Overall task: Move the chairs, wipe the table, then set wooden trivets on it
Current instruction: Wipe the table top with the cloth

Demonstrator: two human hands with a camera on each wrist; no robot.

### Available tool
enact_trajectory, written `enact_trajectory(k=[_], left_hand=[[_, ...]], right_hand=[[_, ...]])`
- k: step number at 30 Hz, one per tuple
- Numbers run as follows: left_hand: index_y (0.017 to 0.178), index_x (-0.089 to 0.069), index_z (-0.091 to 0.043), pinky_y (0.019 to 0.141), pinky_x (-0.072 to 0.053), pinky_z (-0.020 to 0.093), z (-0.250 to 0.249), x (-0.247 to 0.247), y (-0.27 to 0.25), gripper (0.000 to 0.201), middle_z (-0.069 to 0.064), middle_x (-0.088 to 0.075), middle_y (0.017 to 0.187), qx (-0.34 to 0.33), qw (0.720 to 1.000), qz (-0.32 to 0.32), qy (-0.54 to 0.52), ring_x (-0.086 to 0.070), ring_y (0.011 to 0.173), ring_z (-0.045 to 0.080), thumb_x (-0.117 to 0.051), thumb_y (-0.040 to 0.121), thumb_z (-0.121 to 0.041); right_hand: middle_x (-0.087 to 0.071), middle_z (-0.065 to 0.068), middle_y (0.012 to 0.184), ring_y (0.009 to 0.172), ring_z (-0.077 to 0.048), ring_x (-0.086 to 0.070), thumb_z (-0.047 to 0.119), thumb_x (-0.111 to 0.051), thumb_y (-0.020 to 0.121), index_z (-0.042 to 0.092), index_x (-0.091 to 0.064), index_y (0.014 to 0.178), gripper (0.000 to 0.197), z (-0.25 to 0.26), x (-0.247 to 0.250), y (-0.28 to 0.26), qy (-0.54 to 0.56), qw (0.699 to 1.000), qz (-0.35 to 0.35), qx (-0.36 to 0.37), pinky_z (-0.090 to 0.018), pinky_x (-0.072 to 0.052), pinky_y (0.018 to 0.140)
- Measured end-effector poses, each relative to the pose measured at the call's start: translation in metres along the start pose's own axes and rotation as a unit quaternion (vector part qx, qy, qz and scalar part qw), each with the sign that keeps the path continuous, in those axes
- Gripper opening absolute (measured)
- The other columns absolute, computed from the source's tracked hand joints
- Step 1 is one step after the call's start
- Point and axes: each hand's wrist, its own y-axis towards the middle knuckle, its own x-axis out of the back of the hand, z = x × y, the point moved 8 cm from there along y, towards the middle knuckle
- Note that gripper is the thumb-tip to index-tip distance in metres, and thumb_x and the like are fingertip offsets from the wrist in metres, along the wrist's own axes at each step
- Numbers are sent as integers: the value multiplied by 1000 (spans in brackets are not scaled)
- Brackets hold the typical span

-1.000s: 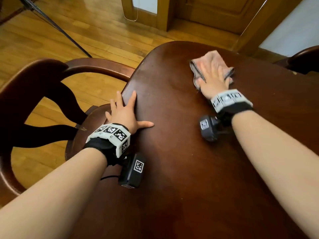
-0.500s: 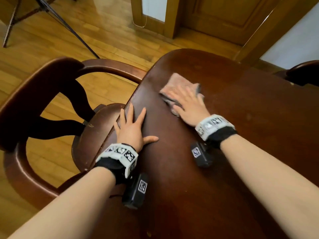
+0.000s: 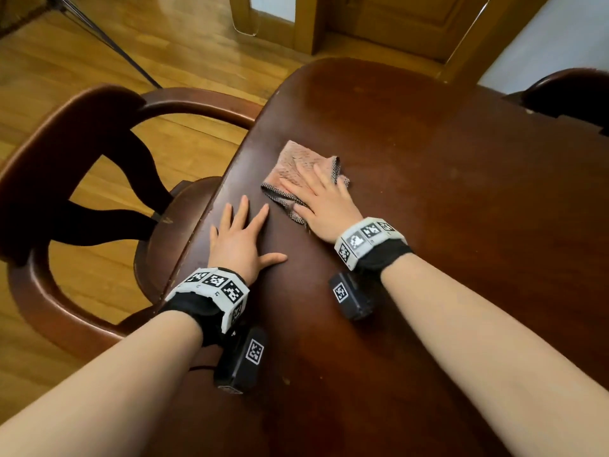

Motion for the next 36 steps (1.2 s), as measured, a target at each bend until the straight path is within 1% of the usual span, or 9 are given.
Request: enact_trajectory(k=[5, 9, 11, 15, 20, 25, 29, 32, 36], left_hand=[[150, -8, -38, 115, -10, 54, 1, -10, -21, 93, -2, 10, 160, -2, 1000, 14, 10, 8, 147, 28, -59, 77, -64], [149, -5, -41, 114, -6, 57, -5, -15, -28, 96, -1, 12, 160, 12, 1000, 11, -3, 12, 146, 29, -58, 74, -68], [148, -5, -43, 114, -5, 59, -11, -17, -27, 98, -1, 12, 160, 19, 1000, 17, -7, 12, 146, 30, -60, 71, -70], [148, -7, -43, 114, -7, 60, -12, -18, -25, 100, -1, 10, 160, 24, 1000, 12, -7, 9, 147, 30, -62, 69, -70], [149, -13, -36, 114, -10, 61, -10, -21, -35, 96, 0, 8, 160, -3, 1000, 9, 6, 8, 147, 29, -62, 72, -67], [150, -5, -40, 115, -8, 58, -8, -23, -39, 97, -2, 11, 160, -6, 1000, 12, 17, 11, 147, 28, -57, 73, -70], [149, -4, -42, 115, -7, 56, -7, -24, -40, 96, -3, 11, 160, -4, 1000, 0, 24, 11, 147, 26, -55, 73, -72], [149, -3, -42, 115, -6, 55, -7, -25, -39, 96, -4, 11, 160, -4, 1000, -1, 23, 12, 147, 26, -54, 74, -72], [149, -1, -40, 115, -6, 55, -7, -25, -39, 98, -3, 12, 160, -3, 1000, 7, 20, 12, 147, 25, -54, 74, -72]], right_hand=[[1, -2, 162, 148, -26, 1, 39, -26, 102, 37, -1, 152, 56, -140, -3, -116, 56, 951, -63, -296, -55, -8, 115], [9, -2, 161, 148, -26, 11, 41, -22, 102, 37, 4, 151, 56, -167, -13, -151, 125, 884, -65, -445, -59, 1, 116], [13, -2, 160, 147, -29, 13, 40, -24, 101, 40, 4, 150, 56, -146, -8, -120, 139, 893, -49, -425, -61, 4, 114], [10, -1, 161, 148, -28, 8, 38, -35, 98, 35, -2, 152, 63, -50, 4, -36, 86, 966, -39, -241, -64, -3, 111], [8, 7, 161, 148, -21, 9, 41, -29, 101, 42, -5, 150, 55, 30, -33, -75, 25, 997, -8, -72, -55, 0, 116], [2, 1, 161, 148, -24, 1, 40, -29, 100, 40, -2, 151, 57, -74, -26, -127, 26, 983, -8, -183, -55, -7, 114], [16, -1, 160, 147, -25, 13, 42, -24, 101, 39, 7, 150, 58, -153, 4, -92, 99, 939, 5, -330, -59, 1, 116], [19, -1, 159, 147, -29, 14, 44, -23, 100, 36, 10, 150, 60, -134, 23, -31, 95, 943, 0, -320, -63, 1, 113], [9, -1, 161, 148, -27, 9, 46, -31, 97, 32, 8, 151, 68, -37, 4, -12, 105, 975, -19, -193, -64, 0, 113]])
